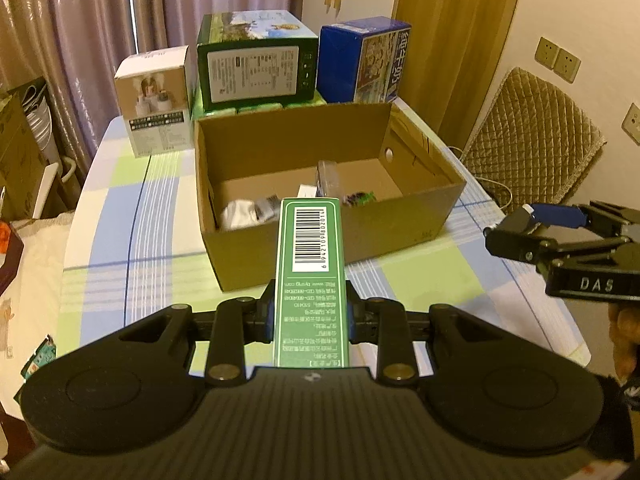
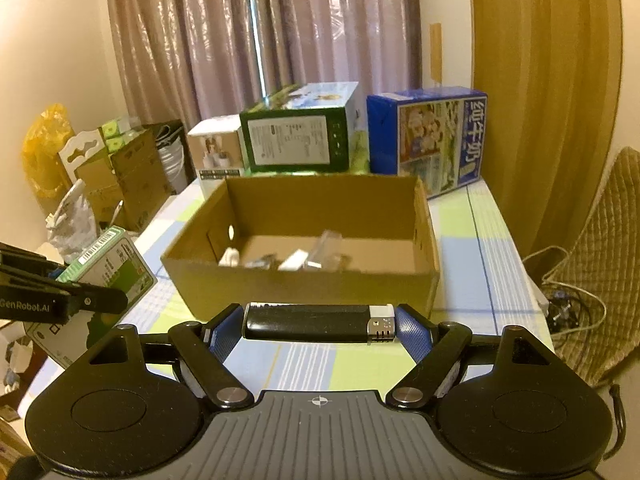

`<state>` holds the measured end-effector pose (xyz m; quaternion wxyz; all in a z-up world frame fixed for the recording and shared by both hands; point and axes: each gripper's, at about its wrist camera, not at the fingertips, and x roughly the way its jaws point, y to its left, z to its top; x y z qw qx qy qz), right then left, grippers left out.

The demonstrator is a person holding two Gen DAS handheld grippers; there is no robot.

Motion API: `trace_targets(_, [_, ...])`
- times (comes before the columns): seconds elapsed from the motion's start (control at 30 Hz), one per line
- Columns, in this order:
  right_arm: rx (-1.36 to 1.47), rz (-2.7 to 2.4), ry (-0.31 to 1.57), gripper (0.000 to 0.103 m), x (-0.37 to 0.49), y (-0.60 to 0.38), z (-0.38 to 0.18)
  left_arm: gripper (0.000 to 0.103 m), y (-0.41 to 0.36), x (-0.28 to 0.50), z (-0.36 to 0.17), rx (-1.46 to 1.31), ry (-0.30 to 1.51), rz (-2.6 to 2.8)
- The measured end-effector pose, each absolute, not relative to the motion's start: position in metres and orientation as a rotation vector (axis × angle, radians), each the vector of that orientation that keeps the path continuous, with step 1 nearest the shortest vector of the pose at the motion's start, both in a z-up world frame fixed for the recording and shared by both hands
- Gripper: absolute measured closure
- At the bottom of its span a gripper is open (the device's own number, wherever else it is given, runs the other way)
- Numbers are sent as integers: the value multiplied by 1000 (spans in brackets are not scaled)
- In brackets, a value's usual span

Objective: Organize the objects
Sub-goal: 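Lift and carry the green box and black lighter toward the cardboard box, then lower both held items into the open cardboard box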

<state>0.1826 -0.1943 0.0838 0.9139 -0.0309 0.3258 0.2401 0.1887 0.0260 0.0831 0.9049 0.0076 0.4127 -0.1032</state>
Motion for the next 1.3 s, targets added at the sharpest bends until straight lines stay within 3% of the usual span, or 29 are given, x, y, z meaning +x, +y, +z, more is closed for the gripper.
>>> trace_targets(0.4, [-131,507,648,24,229,-179,110,78,21,231,108,54,841,-231])
trace_targets(1.3, [-121,486,706,24,325,-167,89,78,29,342,90,77,898,-198])
